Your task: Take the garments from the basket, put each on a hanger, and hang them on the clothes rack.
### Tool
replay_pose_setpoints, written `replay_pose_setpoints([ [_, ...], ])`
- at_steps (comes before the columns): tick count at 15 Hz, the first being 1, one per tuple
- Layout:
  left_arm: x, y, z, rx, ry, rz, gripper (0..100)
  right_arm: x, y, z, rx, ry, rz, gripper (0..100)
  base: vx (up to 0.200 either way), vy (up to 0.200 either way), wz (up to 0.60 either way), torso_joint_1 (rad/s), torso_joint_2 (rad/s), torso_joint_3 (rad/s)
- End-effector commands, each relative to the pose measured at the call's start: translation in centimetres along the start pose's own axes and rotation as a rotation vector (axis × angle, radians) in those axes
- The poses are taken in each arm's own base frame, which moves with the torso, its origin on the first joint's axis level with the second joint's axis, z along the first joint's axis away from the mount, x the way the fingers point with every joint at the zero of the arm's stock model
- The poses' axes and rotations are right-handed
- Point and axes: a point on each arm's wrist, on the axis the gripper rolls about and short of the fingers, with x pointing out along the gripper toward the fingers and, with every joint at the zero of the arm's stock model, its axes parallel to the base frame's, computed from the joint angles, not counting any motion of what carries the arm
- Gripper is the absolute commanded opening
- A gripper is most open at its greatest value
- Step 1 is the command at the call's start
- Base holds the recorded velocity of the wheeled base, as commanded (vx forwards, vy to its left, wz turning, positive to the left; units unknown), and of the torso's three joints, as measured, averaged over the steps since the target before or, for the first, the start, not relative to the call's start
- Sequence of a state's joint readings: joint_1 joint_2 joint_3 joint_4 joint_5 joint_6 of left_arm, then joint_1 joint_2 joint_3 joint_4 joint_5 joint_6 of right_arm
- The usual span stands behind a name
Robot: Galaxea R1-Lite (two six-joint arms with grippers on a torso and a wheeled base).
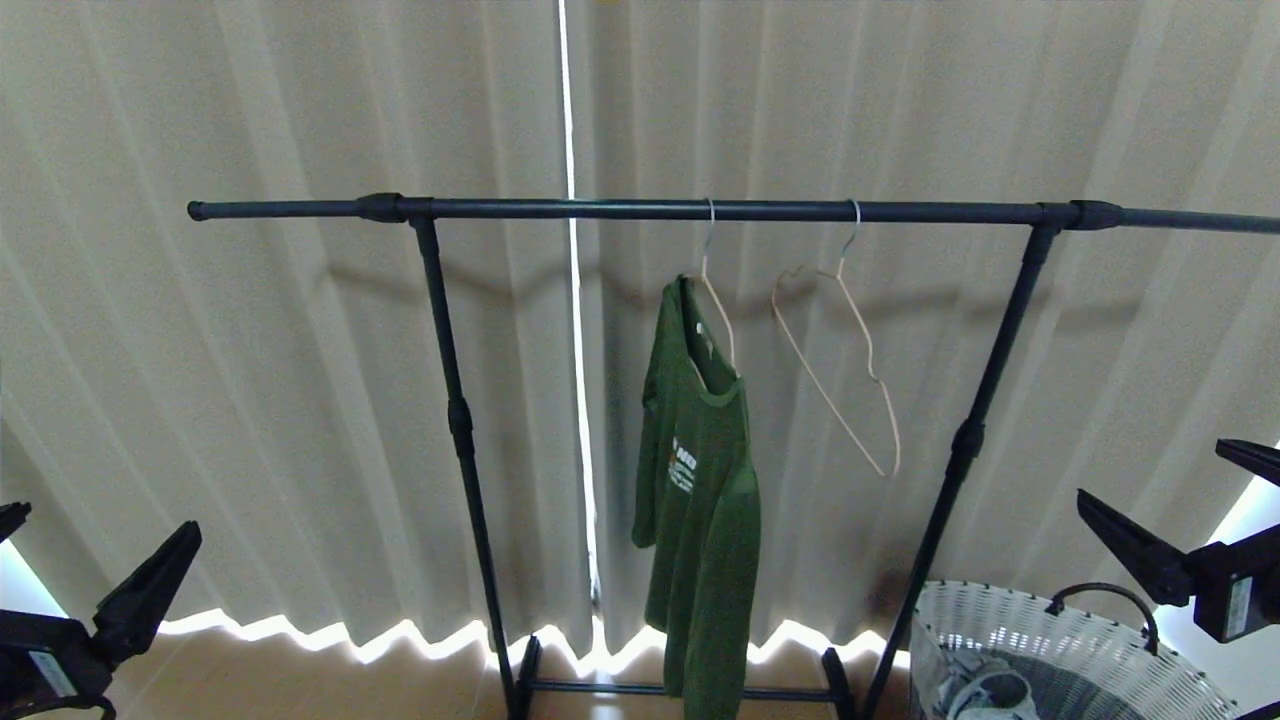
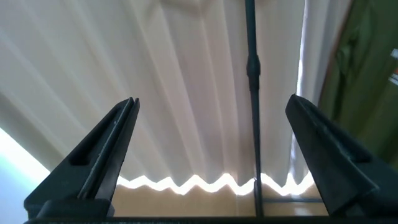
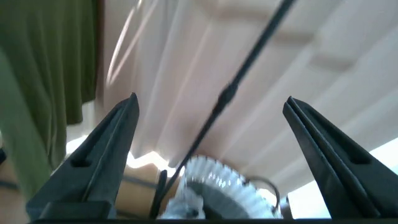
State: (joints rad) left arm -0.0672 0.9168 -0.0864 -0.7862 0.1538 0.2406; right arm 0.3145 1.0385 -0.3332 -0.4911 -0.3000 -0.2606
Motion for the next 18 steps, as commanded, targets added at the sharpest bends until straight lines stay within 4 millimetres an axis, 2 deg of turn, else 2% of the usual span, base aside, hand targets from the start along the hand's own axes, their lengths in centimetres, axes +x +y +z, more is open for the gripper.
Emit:
replay_pose_setpoints([
  [1,-0.7,0.0,-0.5,-0.002,-0.004,0.002,100,1.2,-0.1,-0.8,0.006,0.069,-0.008,100,-0.2,0.0,0.0,0.007,0.01,0.007],
  [4,-1.5,-0.1,-1.2,-0.001,0.0,0.001,100,2.7,-0.6,-2.5,0.041,0.166,0.005,100,-0.2,0.0,0.0,0.009,0.01,0.004],
  [6,-2.0,-0.1,-1.6,0.0,0.016,-0.005,100,3.1,-0.7,-2.9,0.043,0.194,-0.001,100,-0.2,0.0,0.0,0.005,0.0,0.0],
  [14,-2.1,-0.2,-2.0,-0.016,0.057,-0.025,100,4.4,-0.3,-3.8,0.021,0.272,0.014,100,0.0,0.0,0.0,0.0,0.0,0.0],
  [18,-2.0,-0.2,-1.6,-0.016,0.043,-0.059,100,4.4,-0.3,-3.9,0.02,0.275,0.012,100,0.0,0.0,0.0,-0.139,0.33,0.178],
])
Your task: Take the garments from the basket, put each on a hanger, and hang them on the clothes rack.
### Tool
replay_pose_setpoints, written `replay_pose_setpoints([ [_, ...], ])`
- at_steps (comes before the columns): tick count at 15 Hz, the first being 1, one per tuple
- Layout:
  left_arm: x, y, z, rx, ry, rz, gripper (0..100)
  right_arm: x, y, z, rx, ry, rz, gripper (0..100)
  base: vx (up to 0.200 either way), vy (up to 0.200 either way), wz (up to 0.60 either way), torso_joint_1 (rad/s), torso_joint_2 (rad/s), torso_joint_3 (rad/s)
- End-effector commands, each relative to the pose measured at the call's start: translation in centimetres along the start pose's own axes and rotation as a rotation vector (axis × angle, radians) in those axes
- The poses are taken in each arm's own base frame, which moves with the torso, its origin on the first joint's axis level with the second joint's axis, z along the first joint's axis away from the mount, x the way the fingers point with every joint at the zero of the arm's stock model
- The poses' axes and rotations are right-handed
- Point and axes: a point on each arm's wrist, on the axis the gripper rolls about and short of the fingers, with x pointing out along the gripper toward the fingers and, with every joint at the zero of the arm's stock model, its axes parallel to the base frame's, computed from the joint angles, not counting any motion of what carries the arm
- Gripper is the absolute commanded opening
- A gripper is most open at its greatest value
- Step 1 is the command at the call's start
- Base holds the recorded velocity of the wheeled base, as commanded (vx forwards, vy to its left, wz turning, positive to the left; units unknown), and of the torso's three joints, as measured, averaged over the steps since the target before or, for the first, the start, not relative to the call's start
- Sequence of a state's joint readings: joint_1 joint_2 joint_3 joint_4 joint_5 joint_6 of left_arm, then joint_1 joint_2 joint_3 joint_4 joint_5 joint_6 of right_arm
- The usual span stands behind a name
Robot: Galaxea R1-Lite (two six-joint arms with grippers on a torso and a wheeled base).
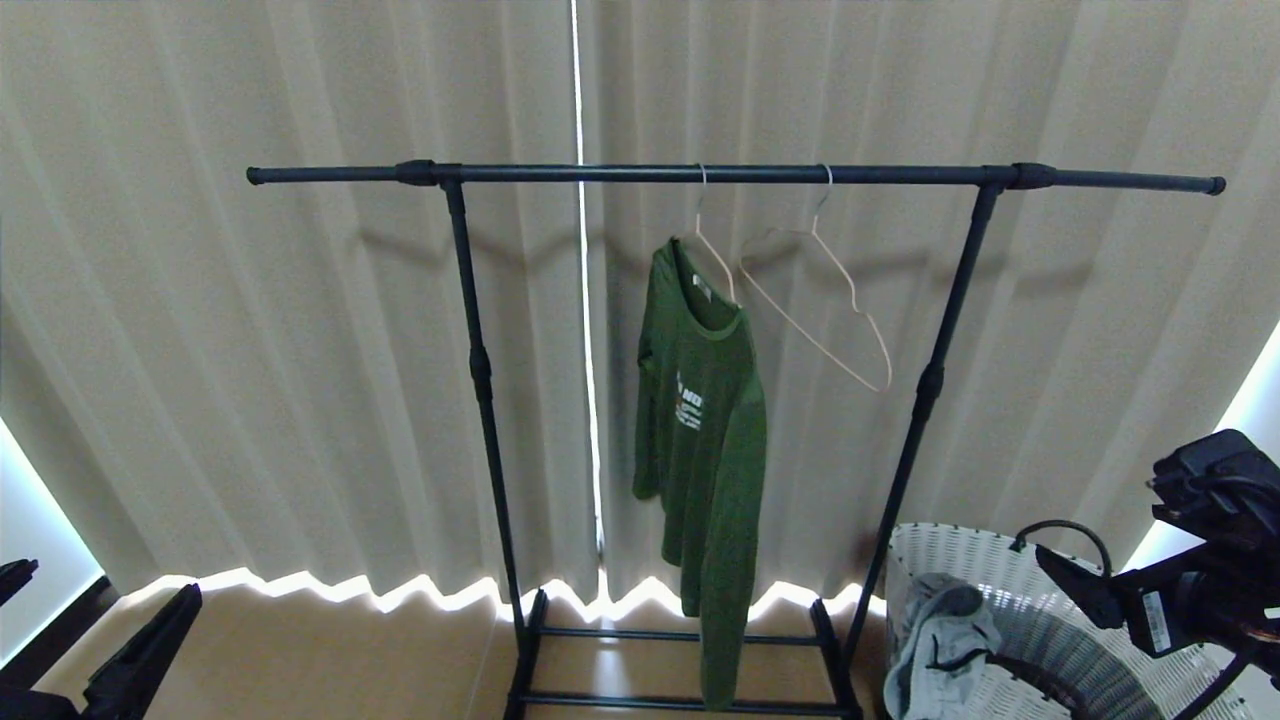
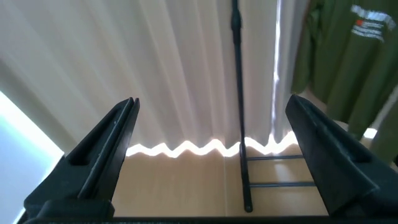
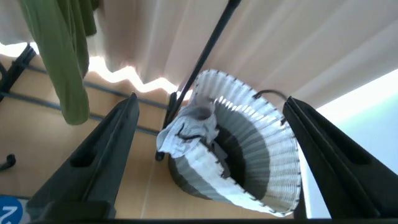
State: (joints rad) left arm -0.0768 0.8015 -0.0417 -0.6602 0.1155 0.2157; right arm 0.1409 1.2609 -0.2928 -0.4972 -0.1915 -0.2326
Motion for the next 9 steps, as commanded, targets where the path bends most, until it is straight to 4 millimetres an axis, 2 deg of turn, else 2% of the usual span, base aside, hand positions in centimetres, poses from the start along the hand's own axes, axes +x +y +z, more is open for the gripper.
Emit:
replay_pose_setpoints([
  [1,0.06,0.0,0.02,0.001,0.002,-0.001,100,0.12,0.04,-0.07,-0.002,0.006,0.001,100,0.0,0.0,0.0,-0.198,0.47,0.261],
  [9,0.01,-0.09,-0.27,0.005,0.011,-0.007,100,0.14,0.07,-0.18,-0.003,0.012,0.001,100,0.0,0.0,0.0,-0.191,0.47,0.283],
])
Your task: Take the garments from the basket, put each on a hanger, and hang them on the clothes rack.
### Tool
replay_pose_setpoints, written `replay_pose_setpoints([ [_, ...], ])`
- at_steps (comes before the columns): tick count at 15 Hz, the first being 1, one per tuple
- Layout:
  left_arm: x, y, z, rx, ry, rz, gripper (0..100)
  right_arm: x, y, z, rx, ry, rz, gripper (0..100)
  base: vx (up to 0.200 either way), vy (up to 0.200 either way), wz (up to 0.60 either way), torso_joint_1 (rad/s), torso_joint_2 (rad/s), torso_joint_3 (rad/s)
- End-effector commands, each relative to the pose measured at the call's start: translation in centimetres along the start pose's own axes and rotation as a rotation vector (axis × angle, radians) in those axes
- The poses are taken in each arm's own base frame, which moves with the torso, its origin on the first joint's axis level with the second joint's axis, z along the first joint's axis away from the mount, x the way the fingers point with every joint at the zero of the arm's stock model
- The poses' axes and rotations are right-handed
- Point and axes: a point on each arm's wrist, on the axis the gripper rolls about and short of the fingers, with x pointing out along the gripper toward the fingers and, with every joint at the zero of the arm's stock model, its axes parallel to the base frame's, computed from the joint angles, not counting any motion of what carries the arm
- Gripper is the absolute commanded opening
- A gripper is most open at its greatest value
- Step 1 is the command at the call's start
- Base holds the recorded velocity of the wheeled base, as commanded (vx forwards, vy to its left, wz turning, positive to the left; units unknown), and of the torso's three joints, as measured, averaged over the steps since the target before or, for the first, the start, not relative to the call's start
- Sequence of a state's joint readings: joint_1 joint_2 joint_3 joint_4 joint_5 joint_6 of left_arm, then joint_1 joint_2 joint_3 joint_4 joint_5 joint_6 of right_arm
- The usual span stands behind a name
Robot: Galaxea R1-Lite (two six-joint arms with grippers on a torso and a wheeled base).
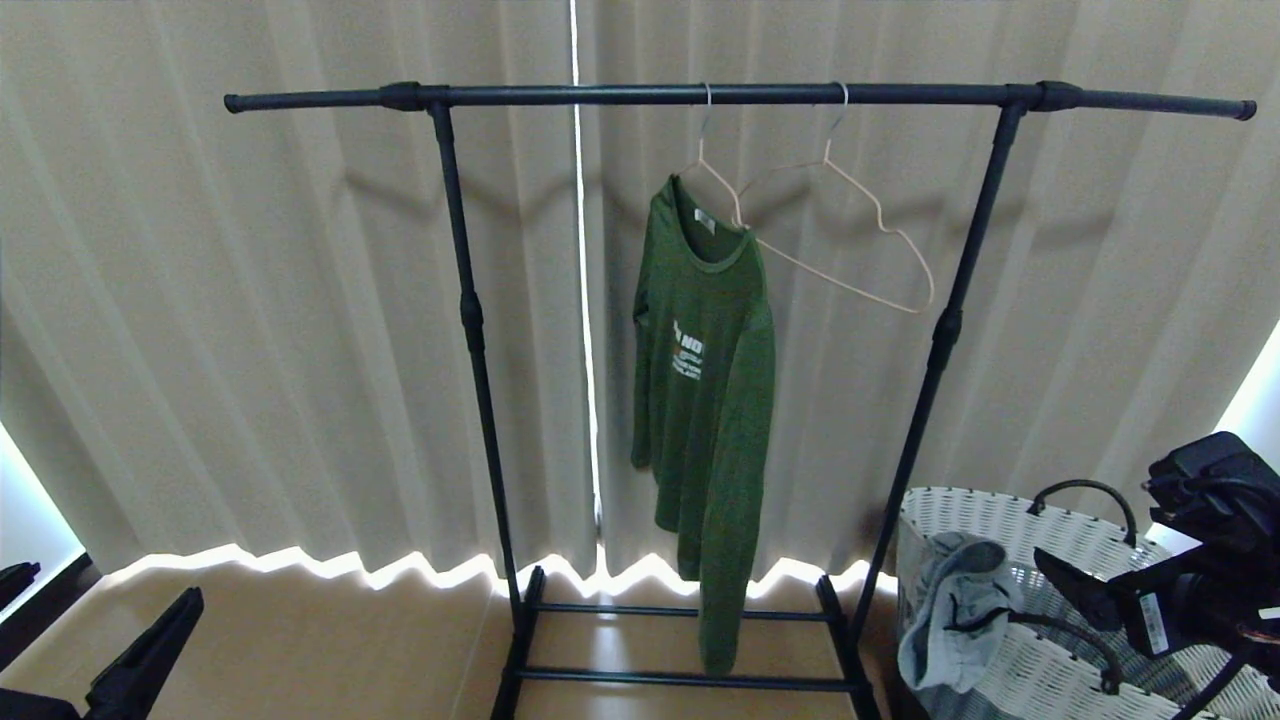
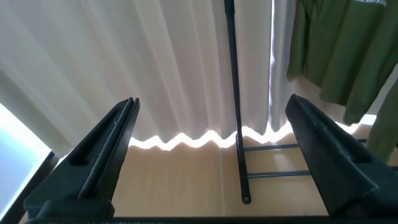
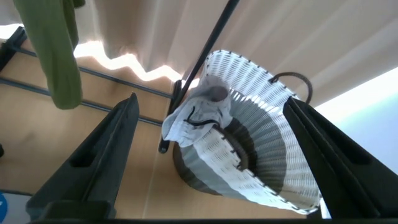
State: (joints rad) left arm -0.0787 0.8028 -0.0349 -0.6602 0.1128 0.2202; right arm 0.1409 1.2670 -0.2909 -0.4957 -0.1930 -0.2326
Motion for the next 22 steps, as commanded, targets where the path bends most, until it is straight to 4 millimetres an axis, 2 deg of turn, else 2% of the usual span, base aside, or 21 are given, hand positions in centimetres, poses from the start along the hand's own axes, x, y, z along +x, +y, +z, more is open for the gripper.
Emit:
replay_pose_setpoints([
  [1,0.1,0.0,0.0,0.0,0.004,-0.003,100,0.0,0.0,-0.1,-0.001,0.003,-0.002,100,0.0,0.0,0.0,-0.178,0.46,0.295],
  [8,0.0,-0.3,-0.5,0.002,0.007,-0.093,100,0.0,0.1,-0.7,-0.003,0.022,-0.001,100,0.0,0.0,0.0,-0.126,0.41,0.281],
  [11,0.6,-0.5,-0.7,0.007,0.04,-0.121,100,-0.1,0.3,-1.4,-0.009,0.049,0.007,100,0.0,0.0,0.0,-0.008,0.07,0.047],
  [21,0.7,-0.6,-1.1,0.017,0.069,-0.131,100,-0.3,0.3,-1.4,-0.043,0.041,0.004,100,0.0,0.0,0.0,0.0,0.0,0.0],
  [22,0.7,-0.6,-1.1,0.017,0.069,-0.131,100,-0.3,0.3,-1.4,-0.042,0.039,0.004,100,0.2,-0.2,0.0,-0.012,0.01,0.007],
])
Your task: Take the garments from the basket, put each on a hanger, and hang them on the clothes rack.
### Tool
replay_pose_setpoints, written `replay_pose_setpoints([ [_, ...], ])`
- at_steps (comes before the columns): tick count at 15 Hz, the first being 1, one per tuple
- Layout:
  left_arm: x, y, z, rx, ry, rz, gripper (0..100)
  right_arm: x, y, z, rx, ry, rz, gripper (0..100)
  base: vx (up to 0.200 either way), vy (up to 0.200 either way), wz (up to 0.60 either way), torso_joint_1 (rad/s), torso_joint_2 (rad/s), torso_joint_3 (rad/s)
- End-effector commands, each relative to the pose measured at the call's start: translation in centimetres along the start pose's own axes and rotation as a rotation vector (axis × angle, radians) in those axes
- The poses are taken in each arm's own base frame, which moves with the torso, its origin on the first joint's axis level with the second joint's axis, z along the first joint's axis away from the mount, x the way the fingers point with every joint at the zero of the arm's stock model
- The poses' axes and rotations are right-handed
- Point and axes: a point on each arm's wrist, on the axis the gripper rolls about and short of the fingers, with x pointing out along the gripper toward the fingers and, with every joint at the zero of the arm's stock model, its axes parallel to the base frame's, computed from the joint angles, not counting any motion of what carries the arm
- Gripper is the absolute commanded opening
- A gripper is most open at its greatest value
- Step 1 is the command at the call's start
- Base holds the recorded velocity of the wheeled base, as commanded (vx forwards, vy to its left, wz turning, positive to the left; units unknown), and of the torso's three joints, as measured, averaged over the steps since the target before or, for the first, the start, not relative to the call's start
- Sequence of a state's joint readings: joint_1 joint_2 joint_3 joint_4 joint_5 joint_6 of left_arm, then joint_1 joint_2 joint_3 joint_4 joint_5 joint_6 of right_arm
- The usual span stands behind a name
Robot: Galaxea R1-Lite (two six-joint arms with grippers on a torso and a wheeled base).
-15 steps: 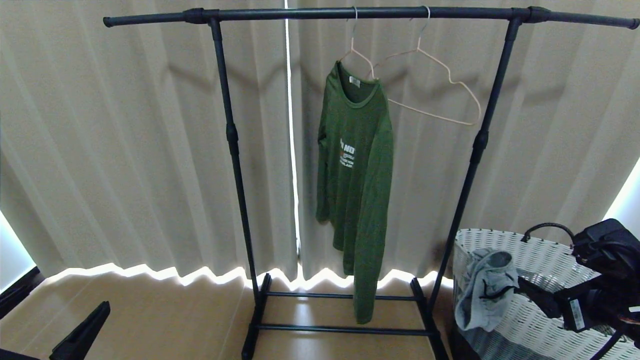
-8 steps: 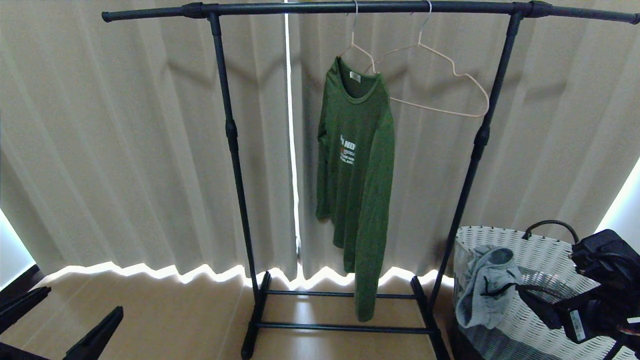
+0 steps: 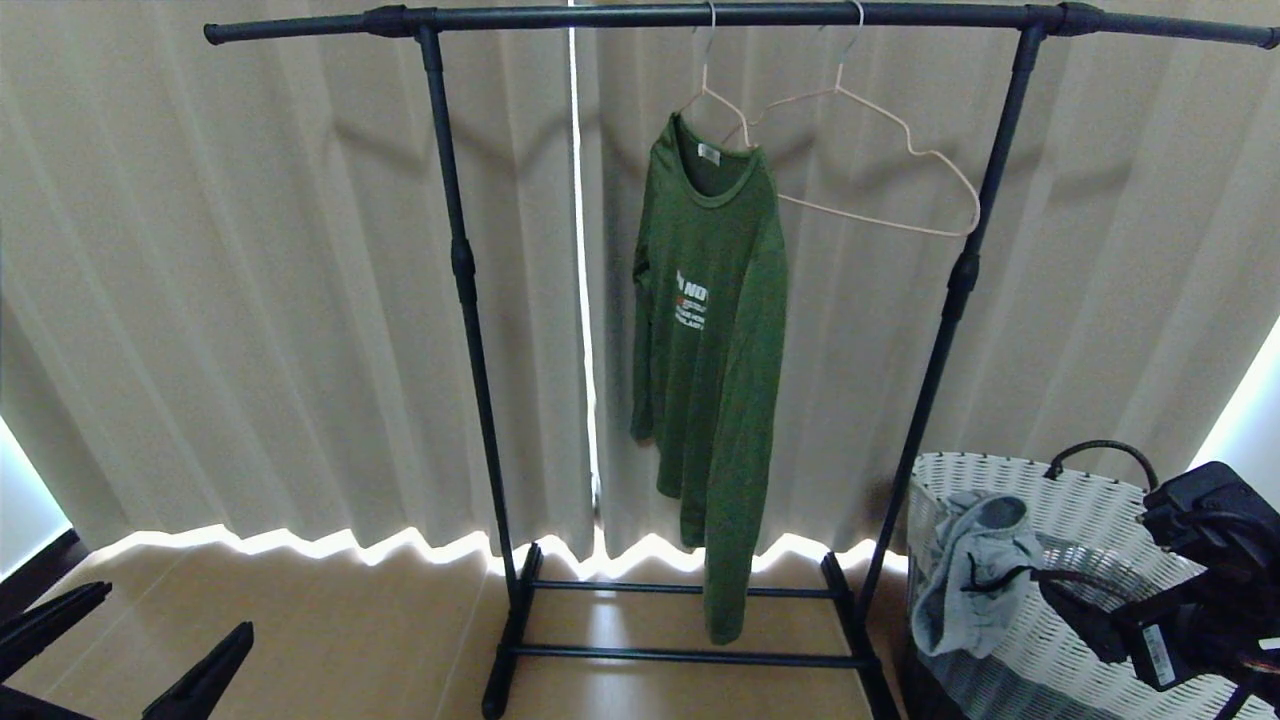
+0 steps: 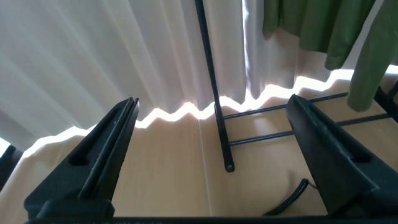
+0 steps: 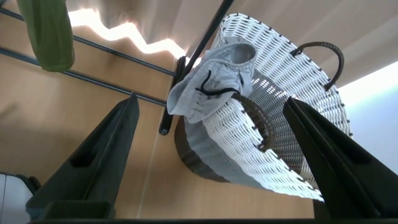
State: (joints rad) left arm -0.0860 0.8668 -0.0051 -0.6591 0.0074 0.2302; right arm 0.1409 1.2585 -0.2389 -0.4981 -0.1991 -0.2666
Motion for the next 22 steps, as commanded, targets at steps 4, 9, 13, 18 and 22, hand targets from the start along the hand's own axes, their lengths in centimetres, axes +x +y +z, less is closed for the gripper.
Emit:
replay_pose_setpoints([
  [4,0.0,0.0,-0.1,0.0,0.001,0.0,100,0.0,0.0,0.0,0.0,-0.001,0.0,100,0.2,-0.2,0.0,-0.002,0.0,0.006],
  [9,0.0,0.0,-0.1,0.0,0.004,-0.001,100,-0.1,-0.3,0.0,0.011,0.0,-0.019,100,0.2,-0.2,0.0,0.005,0.0,0.002],
  [13,0.1,0.0,0.0,0.001,0.004,-0.002,100,0.5,-0.3,-0.2,0.009,0.029,-0.015,100,0.2,-0.2,0.0,-0.001,0.0,0.001],
  [18,0.0,-0.1,-0.2,0.002,0.008,-0.005,100,2.8,0.4,-1.1,-0.012,0.144,0.027,100,0.0,0.0,0.0,0.0,0.0,0.0],
  [22,0.0,-0.1,-0.2,0.002,0.008,-0.005,100,6.2,2.2,-1.9,-0.052,0.248,0.178,100,0.0,0.0,0.0,0.0,0.0,0.0],
])
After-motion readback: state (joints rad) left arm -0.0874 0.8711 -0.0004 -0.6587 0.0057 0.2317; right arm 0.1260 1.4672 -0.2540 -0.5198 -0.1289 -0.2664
